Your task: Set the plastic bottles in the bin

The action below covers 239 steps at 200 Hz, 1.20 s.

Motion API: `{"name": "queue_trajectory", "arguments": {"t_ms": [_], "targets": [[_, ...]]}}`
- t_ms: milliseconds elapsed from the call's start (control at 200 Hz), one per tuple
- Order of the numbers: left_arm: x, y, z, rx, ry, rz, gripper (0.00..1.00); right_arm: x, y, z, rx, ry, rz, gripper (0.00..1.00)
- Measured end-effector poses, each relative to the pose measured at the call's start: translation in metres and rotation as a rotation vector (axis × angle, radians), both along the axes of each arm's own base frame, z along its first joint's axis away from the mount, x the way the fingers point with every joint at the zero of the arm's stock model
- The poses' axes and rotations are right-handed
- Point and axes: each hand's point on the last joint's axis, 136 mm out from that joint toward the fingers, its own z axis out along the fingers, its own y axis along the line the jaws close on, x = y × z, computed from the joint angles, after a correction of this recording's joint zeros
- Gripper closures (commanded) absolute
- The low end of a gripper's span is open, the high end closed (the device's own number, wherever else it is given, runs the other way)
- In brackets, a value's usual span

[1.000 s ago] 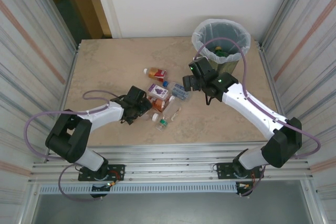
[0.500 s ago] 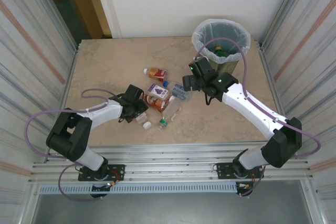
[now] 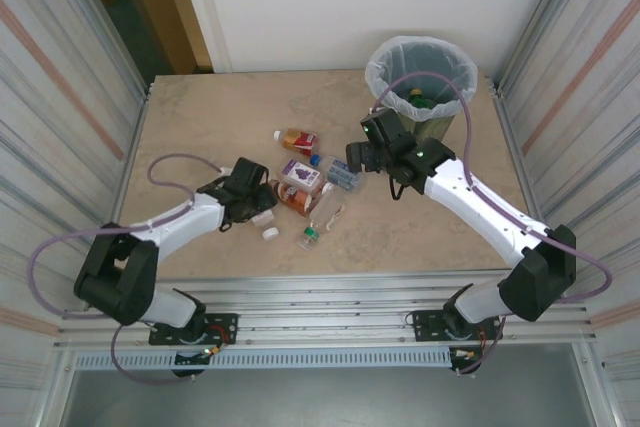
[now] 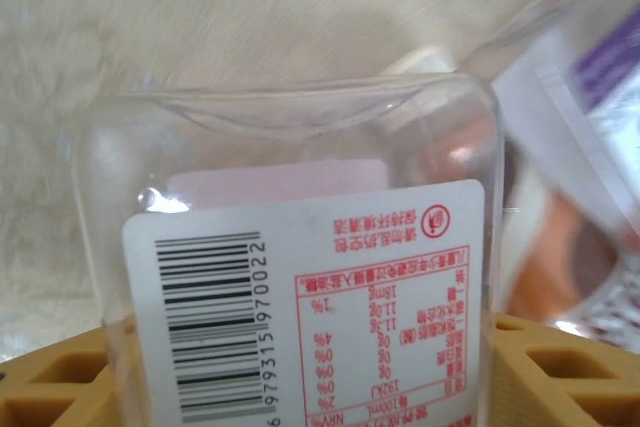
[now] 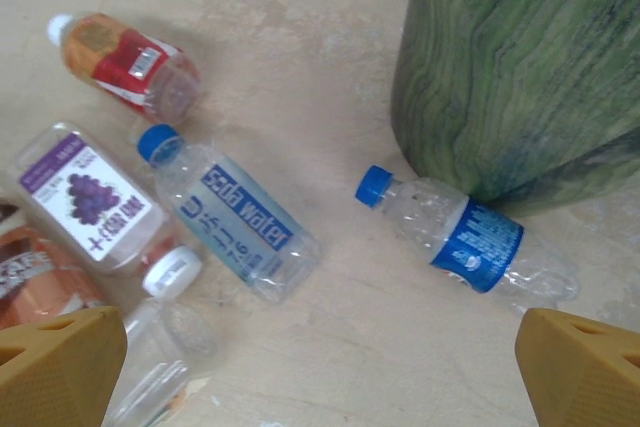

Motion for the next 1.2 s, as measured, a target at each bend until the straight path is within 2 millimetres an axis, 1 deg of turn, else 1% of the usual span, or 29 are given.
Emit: {"name": "queue_trajectory", "arguments": {"t_ms": [20, 125, 235, 321, 391, 491, 636, 701, 766, 877, 1072, 1197], "targets": [[0.001, 0.000, 0.005, 0.000, -0.019, -0.011, 0.51, 0.000, 0.001, 0.001, 0.009, -0.001, 0.001, 0.02], [0.013, -0.008, 0.046, -0.012, -0.178, -0.111, 0.52, 0.001, 0.006, 0.006, 0.084, 0.004, 0.015, 0.02], [0.020, -0.025, 0.087, -0.040, -0.348, -0.247, 0.52, 0.003, 0.017, 0.015, 0.185, 0.007, 0.053, 0.02], [0.024, -0.040, 0.109, -0.058, -0.450, -0.350, 0.52, 0.003, 0.030, 0.024, 0.272, 0.010, 0.099, 0.02], [0.025, -0.055, 0.120, -0.065, -0.515, -0.436, 0.52, 0.001, 0.043, 0.030, 0.342, 0.016, 0.152, 0.02], [0.020, -0.083, 0.129, -0.061, -0.582, -0.571, 0.52, -0.006, 0.063, 0.042, 0.438, 0.035, 0.234, 0.02], [0.008, -0.121, 0.137, -0.048, -0.657, -0.748, 0.52, -0.011, 0.086, 0.071, 0.551, 0.032, 0.333, 0.01], [0.005, -0.132, 0.142, -0.040, -0.689, -0.797, 0.52, -0.012, 0.092, 0.079, 0.577, 0.028, 0.361, 0.03], [0.002, -0.140, 0.147, -0.036, -0.723, -0.836, 0.52, -0.012, 0.096, 0.082, 0.593, 0.035, 0.377, 0.05], [-0.001, -0.147, 0.154, -0.031, -0.767, -0.876, 0.52, -0.010, 0.099, 0.075, 0.597, 0.062, 0.371, 0.07], [-0.003, -0.152, 0.163, -0.024, -0.821, -0.912, 0.52, -0.009, 0.109, 0.050, 0.604, 0.152, 0.376, 0.13], [-0.004, -0.155, 0.166, -0.022, -0.836, -0.927, 0.52, -0.011, 0.118, 0.037, 0.623, 0.214, 0.392, 0.19]]}}
